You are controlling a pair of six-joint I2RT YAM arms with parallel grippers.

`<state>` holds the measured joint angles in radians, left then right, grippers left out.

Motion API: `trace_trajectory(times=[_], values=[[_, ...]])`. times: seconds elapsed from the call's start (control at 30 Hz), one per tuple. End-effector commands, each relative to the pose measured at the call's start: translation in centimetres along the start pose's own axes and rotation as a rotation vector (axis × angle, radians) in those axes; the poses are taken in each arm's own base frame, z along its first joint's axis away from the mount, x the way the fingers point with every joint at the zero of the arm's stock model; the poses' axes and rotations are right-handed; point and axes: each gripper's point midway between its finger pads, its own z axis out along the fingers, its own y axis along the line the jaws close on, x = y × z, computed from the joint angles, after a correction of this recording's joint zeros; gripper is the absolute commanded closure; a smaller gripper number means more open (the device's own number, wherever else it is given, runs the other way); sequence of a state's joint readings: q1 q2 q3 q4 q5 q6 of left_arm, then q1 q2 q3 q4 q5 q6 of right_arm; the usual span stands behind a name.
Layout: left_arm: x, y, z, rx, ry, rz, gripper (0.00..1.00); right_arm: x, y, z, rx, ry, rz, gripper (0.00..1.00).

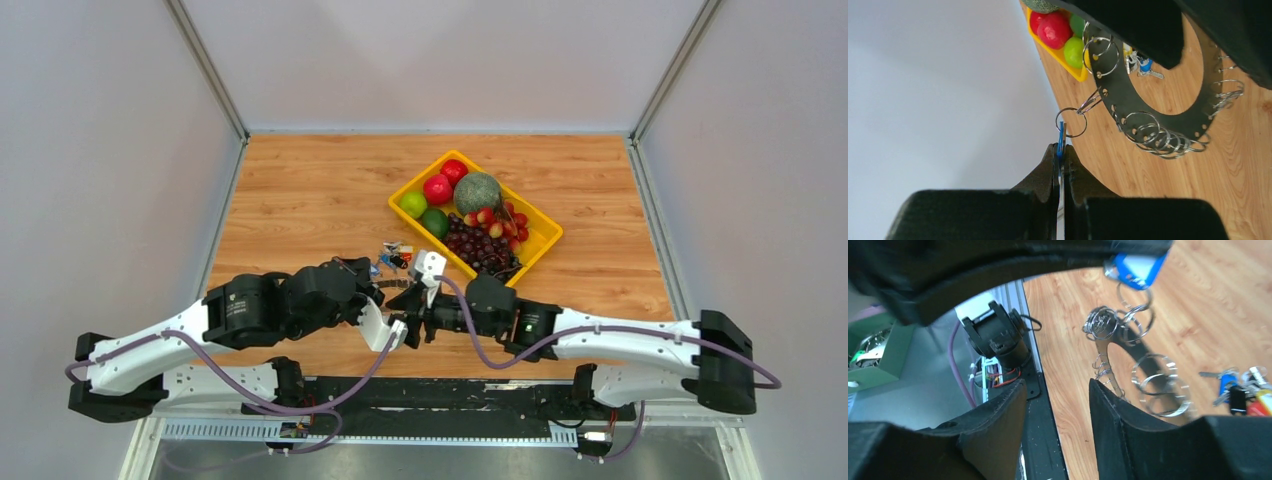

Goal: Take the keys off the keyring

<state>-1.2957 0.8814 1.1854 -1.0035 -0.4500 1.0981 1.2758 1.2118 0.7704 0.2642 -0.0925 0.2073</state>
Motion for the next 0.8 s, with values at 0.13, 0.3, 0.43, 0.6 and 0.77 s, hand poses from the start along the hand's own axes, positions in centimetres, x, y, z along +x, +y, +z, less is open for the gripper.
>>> trace_trajectory(times=[0.13, 0.3, 0.43, 0.6, 0.77], values=[[-0.9, 1.8, -1.4, -0.093, -0.091, -0.034, 1.00, -7.6, -0.7, -6.8, 0.106, -0.254, -0.155, 0.47], [-1.5, 2.0, -1.8, -0.101, -0.138, -0.037, 1.00, -9.9, -2.2, -8.1, 0.198, -0.305, -0.251, 0.45], [-2.1, 2.2, -2.1, -0.109, -0.180, -0.044, 1.00, -9.8, -3.1, -6.5, 0.228, -0.263, -0.301, 0.45], [-2.8, 2.8, -2.8, -0.136, -0.238, -0.064, 1.00, -9.2, -2.7, -4.0, 0.188, -0.223, -0.305, 0.47], [-3.6, 3.1, -3.3, -0.145, -0.296, -0.078, 1.00, -9.9, -1.6, -3.2, 0.129, -0.253, -0.302, 0.45]])
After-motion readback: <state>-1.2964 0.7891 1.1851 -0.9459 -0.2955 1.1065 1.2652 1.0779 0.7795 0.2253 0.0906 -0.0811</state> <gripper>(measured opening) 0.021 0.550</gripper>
